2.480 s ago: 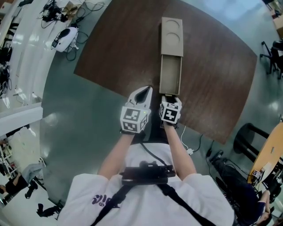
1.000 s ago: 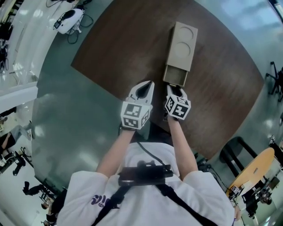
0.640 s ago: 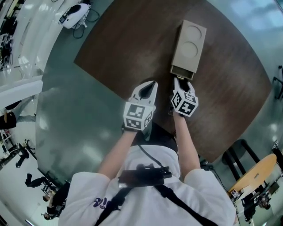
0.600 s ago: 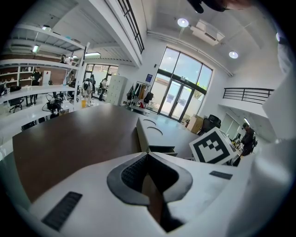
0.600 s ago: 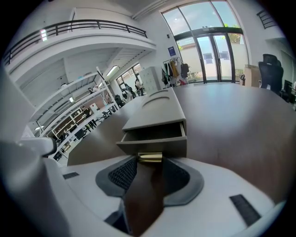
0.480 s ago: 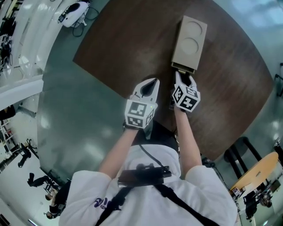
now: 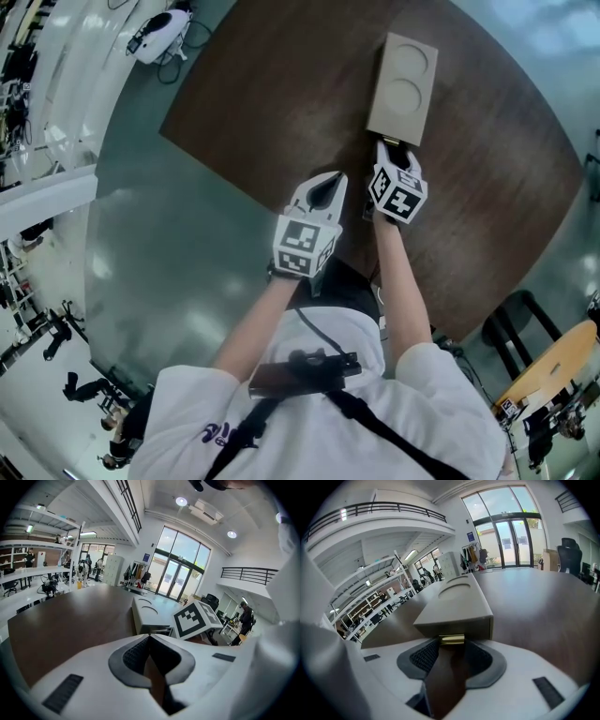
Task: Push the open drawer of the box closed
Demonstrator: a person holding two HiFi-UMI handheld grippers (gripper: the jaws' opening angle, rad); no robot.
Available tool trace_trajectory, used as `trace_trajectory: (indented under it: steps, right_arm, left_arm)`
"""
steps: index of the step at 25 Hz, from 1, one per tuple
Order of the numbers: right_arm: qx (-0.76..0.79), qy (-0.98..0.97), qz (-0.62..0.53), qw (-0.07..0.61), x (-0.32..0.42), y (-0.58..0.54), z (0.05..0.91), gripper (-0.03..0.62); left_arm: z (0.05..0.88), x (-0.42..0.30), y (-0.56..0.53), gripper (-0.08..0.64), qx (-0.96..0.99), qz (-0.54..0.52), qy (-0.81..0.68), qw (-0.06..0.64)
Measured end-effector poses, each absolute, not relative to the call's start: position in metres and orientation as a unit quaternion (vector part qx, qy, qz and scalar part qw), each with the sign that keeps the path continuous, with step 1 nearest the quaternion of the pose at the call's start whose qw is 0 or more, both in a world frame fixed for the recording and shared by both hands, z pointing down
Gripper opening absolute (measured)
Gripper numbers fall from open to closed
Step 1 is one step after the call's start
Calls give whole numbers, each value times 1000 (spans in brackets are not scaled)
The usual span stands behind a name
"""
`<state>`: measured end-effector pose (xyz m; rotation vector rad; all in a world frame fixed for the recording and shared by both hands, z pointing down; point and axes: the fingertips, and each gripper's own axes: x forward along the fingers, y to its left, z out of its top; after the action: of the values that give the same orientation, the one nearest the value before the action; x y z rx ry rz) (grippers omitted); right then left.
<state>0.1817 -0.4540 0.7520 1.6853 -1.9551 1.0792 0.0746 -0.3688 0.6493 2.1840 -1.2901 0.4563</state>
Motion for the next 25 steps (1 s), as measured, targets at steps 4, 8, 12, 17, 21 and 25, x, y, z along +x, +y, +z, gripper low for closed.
trace_trajectory:
  steps: [4, 8, 12, 17, 21, 25]
  right_arm:
    - [594, -687, 379, 178, 179, -453, 750, 181]
    - [603, -676, 383, 181, 180, -439, 745, 181]
    - [614, -668, 383, 176, 184, -411, 735, 181]
    - [614, -677, 374, 160, 171, -362, 708, 181]
    - [616, -689, 349, 154, 159, -320, 679, 181]
    - [618, -705, 320, 136, 134, -287, 642, 181]
  left_arm:
    - [642, 66, -362, 9, 817, 166, -480, 274]
    - [633, 53, -350, 9, 820, 157, -480, 270]
    - [625, 47, -335, 9, 826, 145, -474, 267]
    - [611, 33, -307, 9, 835, 131, -466, 262]
    - [597, 25, -278, 9, 844, 122, -460, 249]
    - [577, 9, -252, 9, 854, 107, -452, 233]
